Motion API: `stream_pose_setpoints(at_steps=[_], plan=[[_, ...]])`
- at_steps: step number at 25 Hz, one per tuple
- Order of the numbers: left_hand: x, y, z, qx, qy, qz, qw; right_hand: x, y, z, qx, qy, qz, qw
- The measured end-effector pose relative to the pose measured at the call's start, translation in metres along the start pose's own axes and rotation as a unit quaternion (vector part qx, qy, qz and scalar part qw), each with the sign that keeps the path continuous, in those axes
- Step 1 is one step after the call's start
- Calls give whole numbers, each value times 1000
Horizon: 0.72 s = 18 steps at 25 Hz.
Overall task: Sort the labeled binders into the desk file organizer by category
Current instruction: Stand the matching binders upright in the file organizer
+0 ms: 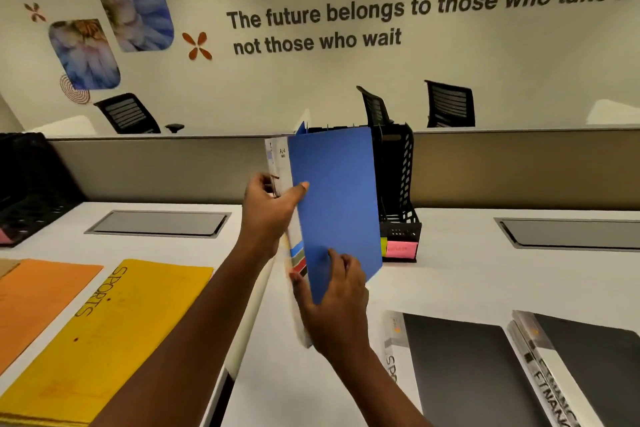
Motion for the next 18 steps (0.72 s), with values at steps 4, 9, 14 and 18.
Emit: stream_pose_setpoints(at_steps=[4, 9, 14, 18], plan=[[-13, -3, 22, -109, 65, 31, 991, -7, -27, -5, 10, 38, 1, 999], [-27, -3, 32, -187, 47, 30, 981, -14, -79, -2, 9, 6, 28, 1000], [-30, -7, 57, -238, 65, -82, 966, -20, -122, -4, 67, -135, 67, 986], [-11, -43, 86, -91, 141, -198, 966, -27, -150, 4, 127, -158, 104, 974]])
Point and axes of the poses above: each hand's wrist, its own y-axis away from the middle knuckle, its own x-axis out of the back of the hand, z = x × y, the point moved 4 cm from there along -y, towards the middle knuckle, and after that the axes turned 7 degrees about y, right-handed, at the moved point
